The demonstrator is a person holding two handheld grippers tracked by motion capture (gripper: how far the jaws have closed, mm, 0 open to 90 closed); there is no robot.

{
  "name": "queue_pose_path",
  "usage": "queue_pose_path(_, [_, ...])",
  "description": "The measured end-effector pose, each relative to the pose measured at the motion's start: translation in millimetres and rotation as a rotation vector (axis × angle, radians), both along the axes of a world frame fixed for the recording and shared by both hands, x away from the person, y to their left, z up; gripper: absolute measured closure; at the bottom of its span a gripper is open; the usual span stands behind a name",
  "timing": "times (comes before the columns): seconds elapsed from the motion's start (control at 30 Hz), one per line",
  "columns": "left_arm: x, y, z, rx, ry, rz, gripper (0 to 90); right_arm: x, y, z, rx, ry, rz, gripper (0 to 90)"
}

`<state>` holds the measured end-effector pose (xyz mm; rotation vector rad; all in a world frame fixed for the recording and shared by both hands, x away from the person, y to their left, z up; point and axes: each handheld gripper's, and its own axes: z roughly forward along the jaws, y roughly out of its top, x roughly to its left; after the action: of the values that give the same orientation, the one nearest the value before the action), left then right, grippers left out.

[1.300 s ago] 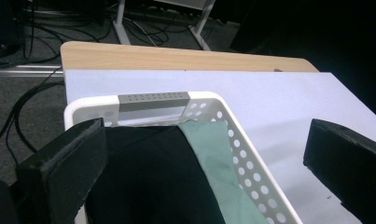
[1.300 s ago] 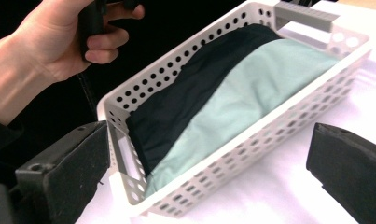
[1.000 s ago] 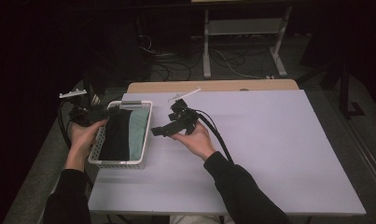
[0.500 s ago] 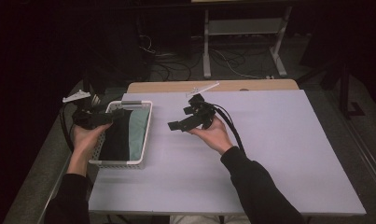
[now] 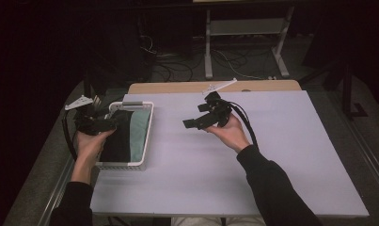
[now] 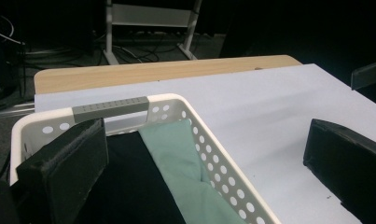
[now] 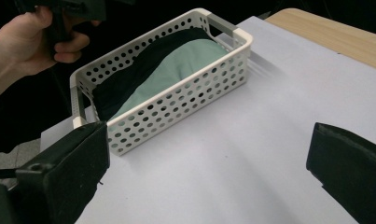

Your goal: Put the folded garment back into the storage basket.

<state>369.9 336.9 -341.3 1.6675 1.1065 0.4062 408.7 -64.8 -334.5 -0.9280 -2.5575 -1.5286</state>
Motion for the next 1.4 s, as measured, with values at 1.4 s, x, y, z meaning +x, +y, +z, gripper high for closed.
queue_pose_path(1.4, [-68.4, -13.7, -37.4, 0.000, -0.084, 0.005, 0.0, -20.4, -114.6, -27.7, -0.027, -0.024, -0.149, 0.0])
